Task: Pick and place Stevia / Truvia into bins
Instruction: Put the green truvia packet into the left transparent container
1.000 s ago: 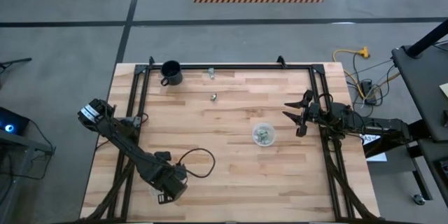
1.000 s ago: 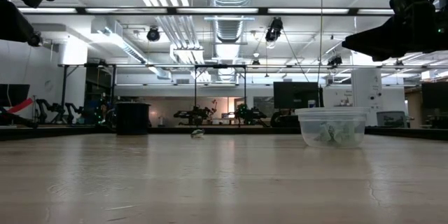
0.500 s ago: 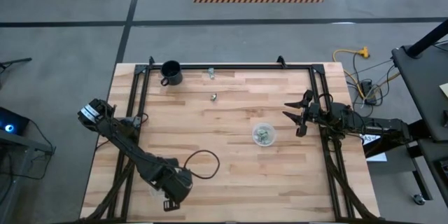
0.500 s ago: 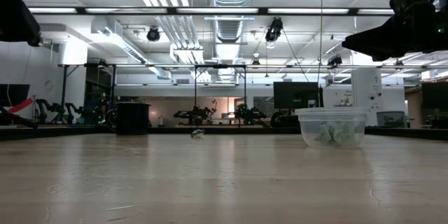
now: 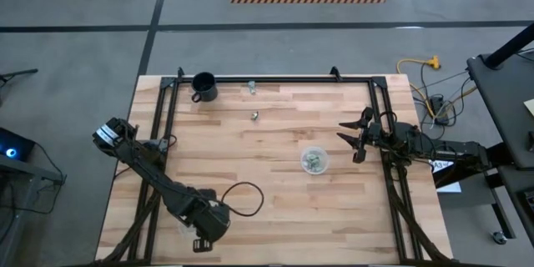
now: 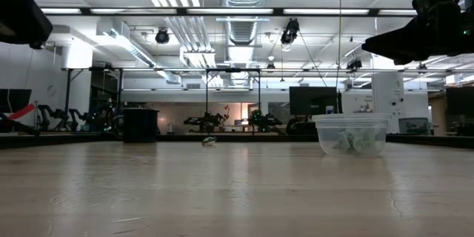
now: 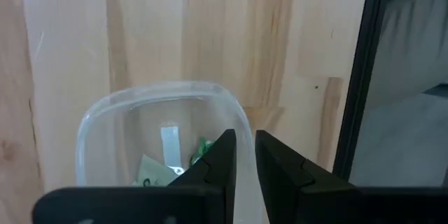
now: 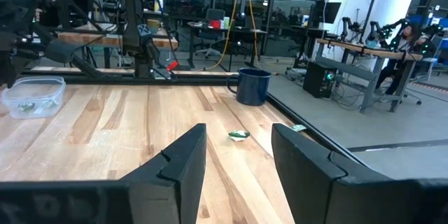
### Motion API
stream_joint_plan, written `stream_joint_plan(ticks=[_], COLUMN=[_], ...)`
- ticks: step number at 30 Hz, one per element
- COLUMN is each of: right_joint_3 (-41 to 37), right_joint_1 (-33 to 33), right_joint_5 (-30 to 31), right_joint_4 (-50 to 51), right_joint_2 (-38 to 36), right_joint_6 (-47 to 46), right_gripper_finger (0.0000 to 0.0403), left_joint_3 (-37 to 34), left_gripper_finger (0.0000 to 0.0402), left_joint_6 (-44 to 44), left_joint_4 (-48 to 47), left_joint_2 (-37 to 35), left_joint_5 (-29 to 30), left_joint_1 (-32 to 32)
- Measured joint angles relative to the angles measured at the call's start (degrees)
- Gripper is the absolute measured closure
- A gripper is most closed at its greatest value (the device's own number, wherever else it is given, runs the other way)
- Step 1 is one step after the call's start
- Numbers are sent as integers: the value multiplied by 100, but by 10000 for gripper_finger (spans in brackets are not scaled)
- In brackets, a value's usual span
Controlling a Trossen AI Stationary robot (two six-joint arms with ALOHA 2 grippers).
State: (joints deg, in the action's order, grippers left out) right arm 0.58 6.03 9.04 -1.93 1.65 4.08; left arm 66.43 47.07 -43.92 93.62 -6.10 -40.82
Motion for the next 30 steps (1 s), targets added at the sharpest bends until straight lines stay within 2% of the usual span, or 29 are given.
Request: stream_joint_plan(ticks=[4, 13, 16, 20, 26, 30], right_joint_3=[0, -1, -2, 0, -1, 0], right_joint_1=[-1, -1, 1, 0, -1, 1], right_joint_5=[0, 0, 0, 0, 0, 0], right_joint_4=[0, 0, 0, 0, 0, 0], right_joint_2=[0, 0, 0, 0, 0, 0], right_joint_6=[1, 0, 0, 0, 1, 0], right_gripper_finger=[250, 250, 250, 250, 250, 250], left_joint_3=[-7, -9, -11, -15, -15, -13], left_gripper_finger=[365, 365, 359, 325, 249, 220], left_joint_6=[-98, -81, 204, 361, 361, 359], left_joint_4=[-9, 1, 0, -5, 294, 285], left_joint_2=[0, 4, 4, 7, 9, 9], left_joint_5=[94, 778, 814, 814, 794, 792], left_joint_1=[22, 41, 41, 44, 40, 35])
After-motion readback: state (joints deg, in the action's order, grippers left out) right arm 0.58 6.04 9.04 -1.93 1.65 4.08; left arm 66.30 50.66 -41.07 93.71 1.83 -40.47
